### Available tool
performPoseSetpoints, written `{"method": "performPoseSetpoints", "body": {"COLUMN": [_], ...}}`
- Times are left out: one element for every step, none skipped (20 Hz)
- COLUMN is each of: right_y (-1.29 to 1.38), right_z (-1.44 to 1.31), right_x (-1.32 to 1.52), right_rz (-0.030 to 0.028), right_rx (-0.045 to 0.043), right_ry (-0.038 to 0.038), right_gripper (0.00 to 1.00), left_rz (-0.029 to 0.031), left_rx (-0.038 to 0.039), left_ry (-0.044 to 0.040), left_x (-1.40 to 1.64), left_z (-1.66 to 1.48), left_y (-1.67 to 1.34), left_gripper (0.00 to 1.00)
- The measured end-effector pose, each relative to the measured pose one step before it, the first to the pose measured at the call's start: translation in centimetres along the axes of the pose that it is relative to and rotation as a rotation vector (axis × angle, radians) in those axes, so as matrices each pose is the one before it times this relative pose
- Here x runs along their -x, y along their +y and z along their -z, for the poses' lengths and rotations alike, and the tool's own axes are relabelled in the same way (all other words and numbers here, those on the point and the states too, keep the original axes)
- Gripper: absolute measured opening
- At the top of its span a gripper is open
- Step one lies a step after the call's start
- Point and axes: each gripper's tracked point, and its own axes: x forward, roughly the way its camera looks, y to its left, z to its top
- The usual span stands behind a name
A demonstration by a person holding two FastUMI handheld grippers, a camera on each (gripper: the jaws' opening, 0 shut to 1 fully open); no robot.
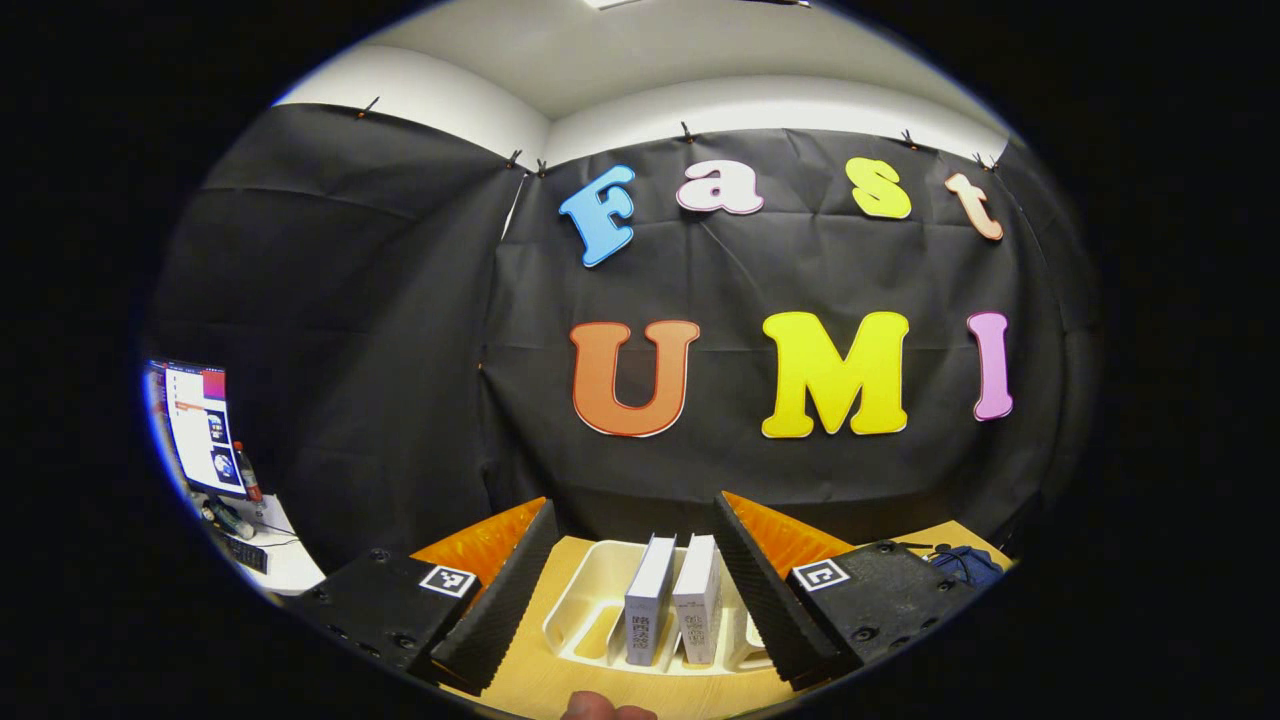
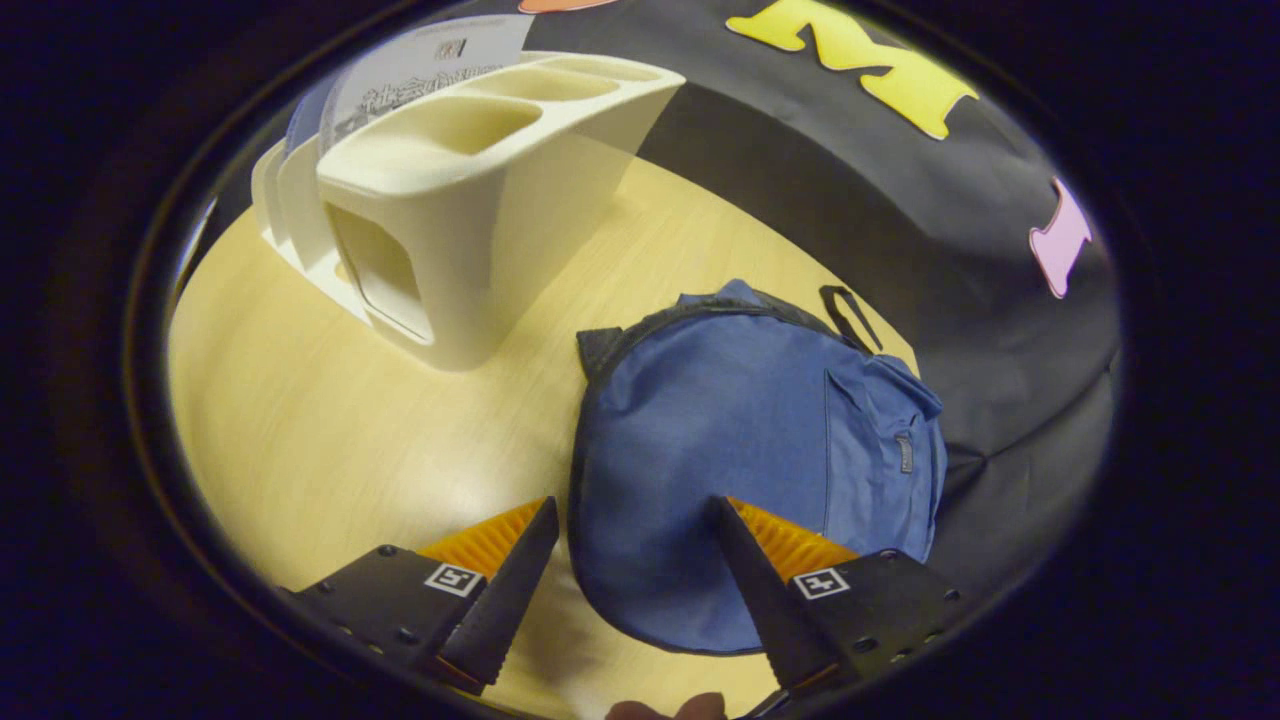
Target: Open the schoolbag, grab two books from the bookshelf and put them into the schoolbag.
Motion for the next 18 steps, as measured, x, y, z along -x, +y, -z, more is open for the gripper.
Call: {"method": "performPoseSetpoints", "body": {"right_y": [-0.262,-0.370,-0.186,-0.280,-0.170,0.272,0.232,0.211,-0.140,-0.244,-0.355,-0.212,-0.140,-0.310,-0.088,-0.213,-0.437,-0.586], "right_z": [-0.064,-0.156,0.017,-0.153,0.147,0.105,0.021,-0.354,-0.200,-0.527,-0.172,-0.175,-0.015,-0.212,-0.027,-0.169,-0.454,-0.574], "right_x": [-0.470,-0.184,-0.304,-0.142,-0.315,-0.167,0.158,0.266,0.332,0.596,0.287,0.342,0.209,0.455,0.334,0.446,0.771,0.995], "right_rz": [0.02284,0.01374,0.00766,0.00660,-0.00229,-0.02146,-0.01933,-0.01873,-0.00833,0.00017,0.00166,-0.00884,-0.01151,-0.01535,-0.01830,-0.01837,-0.02301,-0.01693], "right_rx": [0.00347,-0.00328,-0.00794,-0.01080,-0.01322,-0.01701,-0.01735,-0.01162,-0.01250,-0.01249,-0.01367,-0.01531,-0.00823,-0.01147,-0.00828,-0.01161,-0.02334,-0.02035], "right_ry": [-0.00186,-0.00208,0.00177,-0.00363,0.00688,0.01434,0.00530,-0.00285,-0.00843,-0.00748,-0.00427,-0.00214,-0.00064,0.00107,0.00582,0.00280,-0.00756,-0.01225], "right_gripper": [0.99,0.96,0.96,0.96,0.95,0.96,0.85,0.71,0.57,0.43,0.31,0.13,0.07,0.07,0.00,0.01,0.00,0.00], "left_rz": [-0.00402,-0.00340,-0.00269,-0.00131,0.00032,0.00171,0.00272,0.00363,0.00391,0.00518,0.00519,0.00481,0.00475,0.00414,0.00418,0.00405,0.00455,0.00483], "left_rx": [-0.00091,-0.00050,0.00062,0.00235,0.00262,0.00260,0.00150,0.00051,0.00128,0.00249,0.00240,0.00275,0.00448,0.00495,0.00558,0.00544,0.00779,0.00931], "left_ry": [0.00318,0.00327,0.00196,0.00198,0.00252,0.00229,0.00077,0.00042,-0.00019,0.00060,0.00189,0.00150,0.00093,0.00191,0.00323,0.00515,0.00589,0.00752], "left_x": [-0.062,0.092,0.015,0.006,0.020,-0.142,-0.010,-0.066,0.014,-0.035,-0.054,-0.133,-0.099,-0.009,-0.144,-0.120,-0.085,-0.285], "left_z": [0.030,0.041,0.074,0.066,0.078,0.106,-0.036,-0.034,-0.020,-0.021,0.023,-0.008,0.058,0.023,0.089,0.140,0.188,0.085], "left_y": [0.175,0.120,0.111,0.017,-0.023,-0.182,-0.095,-0.152,-0.163,-0.217,-0.256,-0.152,-0.212,-0.116,-0.237,-0.227,-0.150,-0.261], "left_gripper": [0.98,0.99,0.99,0.98,0.98,0.98,0.98,0.98,0.98,0.98,0.98,0.98,0.98,0.98,0.98,0.98,0.99,0.99]}}
